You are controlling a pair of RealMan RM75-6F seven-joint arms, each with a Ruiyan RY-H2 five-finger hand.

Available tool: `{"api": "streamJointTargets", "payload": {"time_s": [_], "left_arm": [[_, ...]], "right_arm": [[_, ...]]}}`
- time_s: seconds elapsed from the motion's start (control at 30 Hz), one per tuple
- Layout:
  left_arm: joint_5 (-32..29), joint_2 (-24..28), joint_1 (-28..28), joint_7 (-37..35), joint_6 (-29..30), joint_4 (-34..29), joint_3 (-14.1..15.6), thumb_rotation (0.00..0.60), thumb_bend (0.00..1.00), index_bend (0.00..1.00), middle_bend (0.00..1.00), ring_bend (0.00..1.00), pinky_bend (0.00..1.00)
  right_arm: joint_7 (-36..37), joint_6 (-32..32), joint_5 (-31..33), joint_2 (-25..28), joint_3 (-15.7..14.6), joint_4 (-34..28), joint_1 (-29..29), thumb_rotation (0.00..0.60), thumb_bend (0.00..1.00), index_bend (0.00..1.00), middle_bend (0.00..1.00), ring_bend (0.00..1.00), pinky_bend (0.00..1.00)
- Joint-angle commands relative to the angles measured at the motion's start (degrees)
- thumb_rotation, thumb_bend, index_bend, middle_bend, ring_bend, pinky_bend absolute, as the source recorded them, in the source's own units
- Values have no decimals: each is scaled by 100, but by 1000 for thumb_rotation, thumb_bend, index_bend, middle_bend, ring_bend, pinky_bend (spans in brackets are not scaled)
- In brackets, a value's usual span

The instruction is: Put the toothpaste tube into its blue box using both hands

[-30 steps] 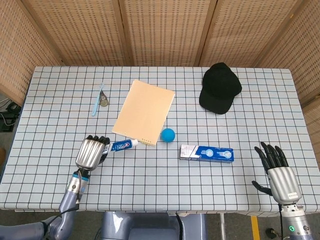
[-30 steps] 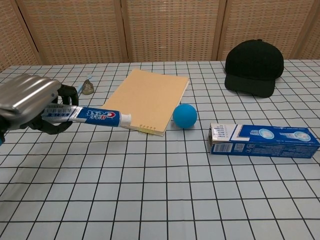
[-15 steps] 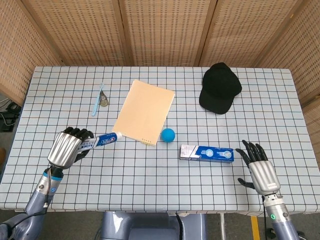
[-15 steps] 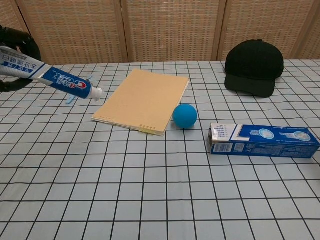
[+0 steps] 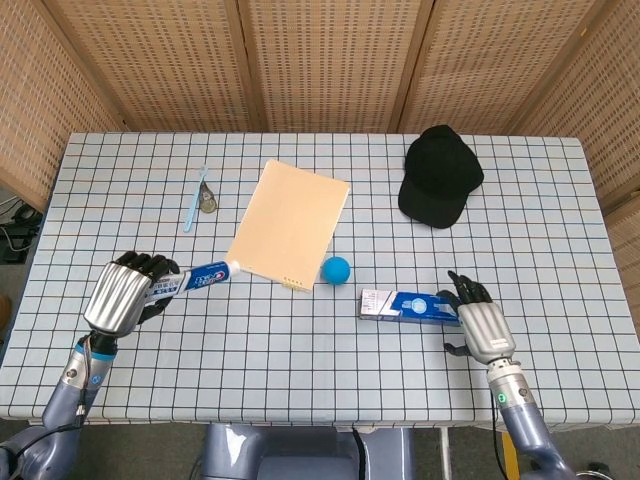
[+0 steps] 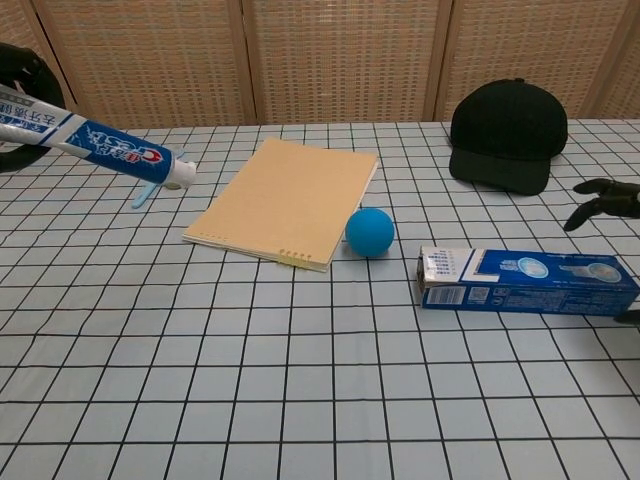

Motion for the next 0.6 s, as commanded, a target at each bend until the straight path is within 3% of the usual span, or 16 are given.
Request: {"api": "streamJointTargets", "payload": {"time_s": [0.03,0.47,0.6], "left_arm": [[11,-1,28,-76,17,74,-15,600,547,883,551,537,521],[28,12,86,-459,43,396,-115,600,547,883,551,537,521],[11,-22,77,-519,7,470,-145,600,547,883,551,537,521]], "right_arm": [[-228,-183,250,-188,93,106,176,600,125,266,49,0,166],[-619,-550,965,-797,345,678,717,600,125,261,36,0,171],[-681,-599,1084,-912,357,865,820,600,128,306,97,54,220]]}}
